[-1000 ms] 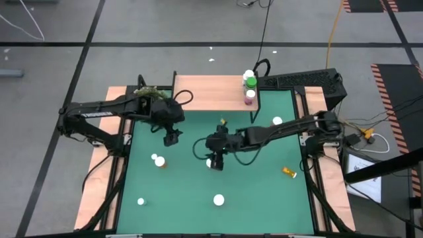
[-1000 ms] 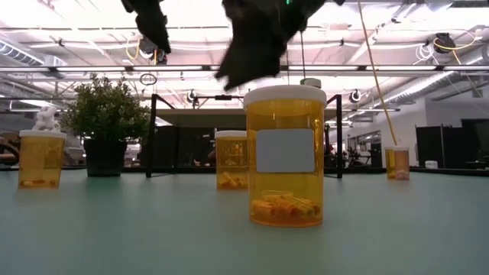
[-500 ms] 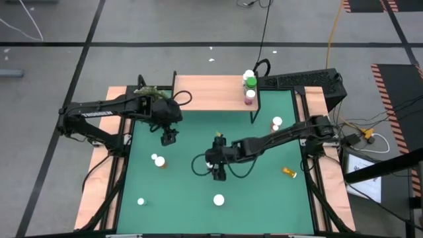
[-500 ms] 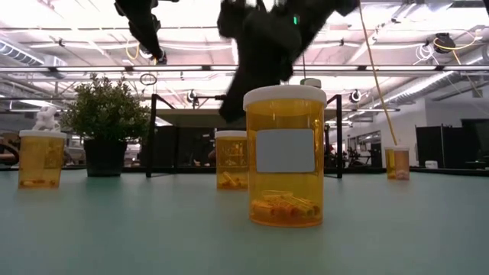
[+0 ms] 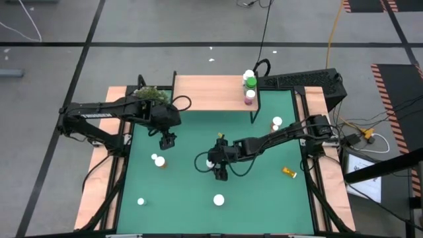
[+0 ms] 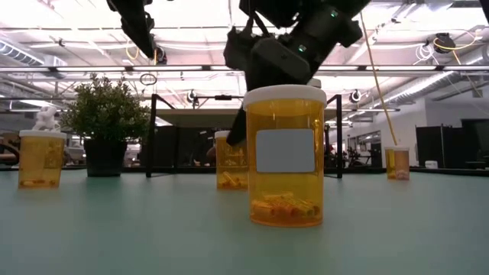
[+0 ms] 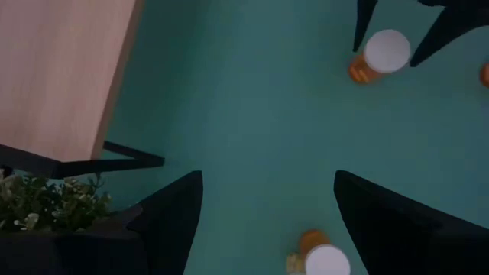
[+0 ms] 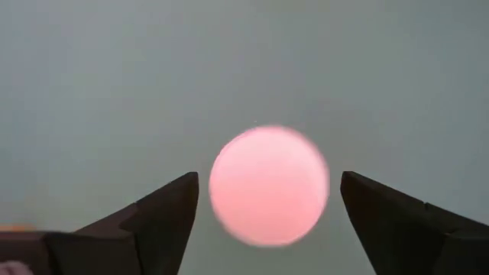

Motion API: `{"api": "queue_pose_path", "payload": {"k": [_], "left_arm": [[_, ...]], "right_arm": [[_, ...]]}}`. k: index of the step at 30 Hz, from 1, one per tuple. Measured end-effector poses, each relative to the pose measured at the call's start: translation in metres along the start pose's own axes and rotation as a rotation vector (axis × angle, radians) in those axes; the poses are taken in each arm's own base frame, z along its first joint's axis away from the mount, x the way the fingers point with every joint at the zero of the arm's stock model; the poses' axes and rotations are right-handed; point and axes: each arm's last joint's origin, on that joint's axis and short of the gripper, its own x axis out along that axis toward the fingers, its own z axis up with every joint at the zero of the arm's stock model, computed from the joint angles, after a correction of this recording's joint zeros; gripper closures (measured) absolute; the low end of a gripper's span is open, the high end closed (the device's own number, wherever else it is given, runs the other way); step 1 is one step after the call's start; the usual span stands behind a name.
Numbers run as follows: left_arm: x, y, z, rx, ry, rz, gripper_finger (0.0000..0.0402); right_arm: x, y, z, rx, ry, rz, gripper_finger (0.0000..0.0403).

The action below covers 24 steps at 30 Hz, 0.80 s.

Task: Pick and place medicine bottles onto shelf by color
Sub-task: Put the large orange medicine bottle on the shelf

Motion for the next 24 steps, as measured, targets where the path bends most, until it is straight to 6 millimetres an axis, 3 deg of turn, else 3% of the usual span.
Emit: {"api": "queue_pose_path", "payload": {"k": [11, 17, 20, 24], "left_arm": [[-0.001, -0.005, -0.001, 0.0, -0.002, -0.011, 0.0105], [-0.001, -0.011, -0.002, 0.025, -0.002, -0.021, 0.0105], [-0.002, -0.013, -0.003, 0.035, 0.0, -0.026, 0.0105], [-0.002, -0.016, -0.004, 0.047, 0.004, -0.029, 0.0105]], "right_arm": [[0.0, -0.003, 0.005, 0.033, -0.045, 0.012, 0.0183], [-0.004, -0.009, 0.005, 0.046, -0.024, 0.011, 0.0204], [-0.012, -0.014, 0.009, 0.054, -0.042, 0.004, 0.02], [-0.045, -0.025, 0.024, 0.115, -0.12, -0.02, 0.0196]]}}
